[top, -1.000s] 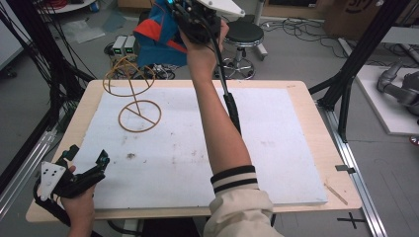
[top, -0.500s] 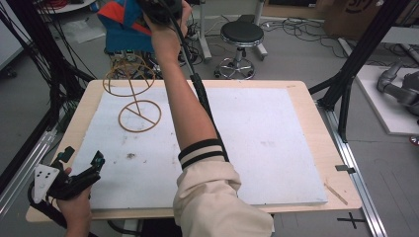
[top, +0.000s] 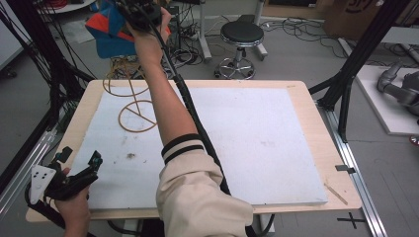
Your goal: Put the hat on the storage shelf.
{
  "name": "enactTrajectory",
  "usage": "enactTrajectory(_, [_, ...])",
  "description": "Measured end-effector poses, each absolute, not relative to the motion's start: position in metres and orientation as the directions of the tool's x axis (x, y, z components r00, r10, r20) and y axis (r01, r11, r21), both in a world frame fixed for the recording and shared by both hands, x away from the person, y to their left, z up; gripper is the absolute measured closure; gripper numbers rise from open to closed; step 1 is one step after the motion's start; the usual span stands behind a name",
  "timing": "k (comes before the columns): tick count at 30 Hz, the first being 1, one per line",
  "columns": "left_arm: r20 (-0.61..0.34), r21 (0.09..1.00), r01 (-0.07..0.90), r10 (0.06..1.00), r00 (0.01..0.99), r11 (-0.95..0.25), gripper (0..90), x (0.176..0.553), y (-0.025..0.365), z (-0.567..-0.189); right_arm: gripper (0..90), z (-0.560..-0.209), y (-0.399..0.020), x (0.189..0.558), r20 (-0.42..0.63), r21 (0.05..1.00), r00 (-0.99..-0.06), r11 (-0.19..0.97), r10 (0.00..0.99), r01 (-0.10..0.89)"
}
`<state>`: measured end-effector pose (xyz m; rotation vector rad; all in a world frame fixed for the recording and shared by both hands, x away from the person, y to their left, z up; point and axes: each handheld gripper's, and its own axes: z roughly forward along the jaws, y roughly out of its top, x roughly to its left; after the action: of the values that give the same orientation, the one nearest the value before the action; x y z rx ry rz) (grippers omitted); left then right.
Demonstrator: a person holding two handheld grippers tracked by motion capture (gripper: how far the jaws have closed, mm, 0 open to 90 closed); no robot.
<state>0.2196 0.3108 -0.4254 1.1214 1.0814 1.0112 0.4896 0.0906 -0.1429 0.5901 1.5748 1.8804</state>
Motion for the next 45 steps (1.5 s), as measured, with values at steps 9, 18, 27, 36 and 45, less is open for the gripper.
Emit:
enactTrajectory(9, [-0.141, 0.984, -0.079, 0.973, 0.180, 0.158, 6.6, 0.218, 0.312, -0.425, 88.1, -0.165, 0.105, 0.487, -0.072, 0.985, -0.720, -0.063, 0.691, -0.159])
enactTrajectory(18, [-0.130, 0.986, -0.082, 0.974, 0.183, 0.147, 6.6, 0.216, 0.311, -0.423, 87.9, -0.198, 0.111, 0.486, -0.045, 0.994, -0.727, -0.044, 0.686, -0.103])
enactTrajectory(27, [-0.126, 0.986, -0.084, 0.975, 0.182, 0.143, 6.6, 0.215, 0.311, -0.423, 86.7, -0.228, 0.117, 0.484, -0.053, 0.998, -0.729, 0.006, 0.683, -0.067])
enactTrajectory(36, [-0.119, 0.987, -0.087, 0.976, 0.184, 0.137, 6.6, 0.215, 0.310, -0.422, 79.9, -0.240, 0.119, 0.481, -0.067, 0.997, -0.726, 0.028, 0.684, -0.066])
enactTrajectory(45, [-0.115, 0.987, -0.088, 0.976, 0.185, 0.133, 6.6, 0.215, 0.309, -0.421, 74.5, -0.235, 0.118, 0.474, -0.115, 0.993, -0.715, 0.053, 0.690, -0.109])
